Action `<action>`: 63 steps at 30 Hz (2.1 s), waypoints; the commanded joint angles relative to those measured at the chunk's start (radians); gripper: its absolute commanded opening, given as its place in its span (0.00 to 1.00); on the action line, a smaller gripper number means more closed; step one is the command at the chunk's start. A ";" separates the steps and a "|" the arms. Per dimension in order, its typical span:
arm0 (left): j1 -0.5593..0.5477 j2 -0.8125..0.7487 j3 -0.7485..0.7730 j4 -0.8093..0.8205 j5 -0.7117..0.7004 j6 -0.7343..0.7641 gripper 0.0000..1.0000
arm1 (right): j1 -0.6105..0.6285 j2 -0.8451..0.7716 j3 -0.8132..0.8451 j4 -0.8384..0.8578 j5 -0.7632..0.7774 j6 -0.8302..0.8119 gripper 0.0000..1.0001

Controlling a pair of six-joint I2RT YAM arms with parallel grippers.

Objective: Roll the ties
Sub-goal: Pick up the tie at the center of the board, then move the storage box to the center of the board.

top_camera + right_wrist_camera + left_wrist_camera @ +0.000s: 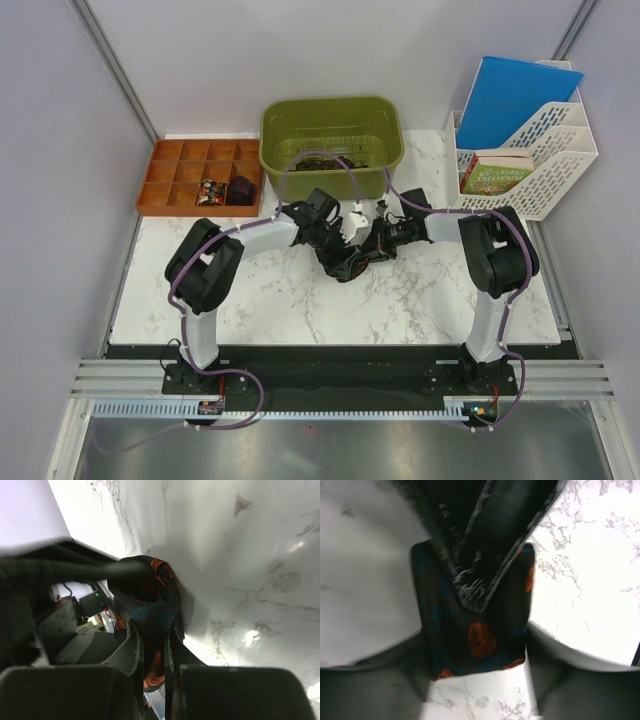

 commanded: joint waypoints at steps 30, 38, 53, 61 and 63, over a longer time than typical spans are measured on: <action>0.638 -0.533 -0.111 0.070 -0.203 -0.489 0.86 | 0.050 -0.188 0.272 -0.023 0.212 0.055 0.00; 0.898 -0.252 0.100 0.001 -0.353 -0.237 0.73 | 0.109 -0.178 0.329 -0.060 0.258 0.014 0.00; 1.012 0.214 0.529 -0.077 -0.476 -0.019 0.59 | 0.142 -0.179 0.351 -0.072 0.277 -0.026 0.00; 1.013 0.255 0.477 -0.106 -0.441 0.019 0.36 | 0.142 -0.167 0.372 -0.077 0.275 -0.029 0.00; 1.018 0.238 0.426 -0.109 -0.444 0.021 0.26 | 0.142 -0.165 0.378 -0.080 0.278 -0.031 0.00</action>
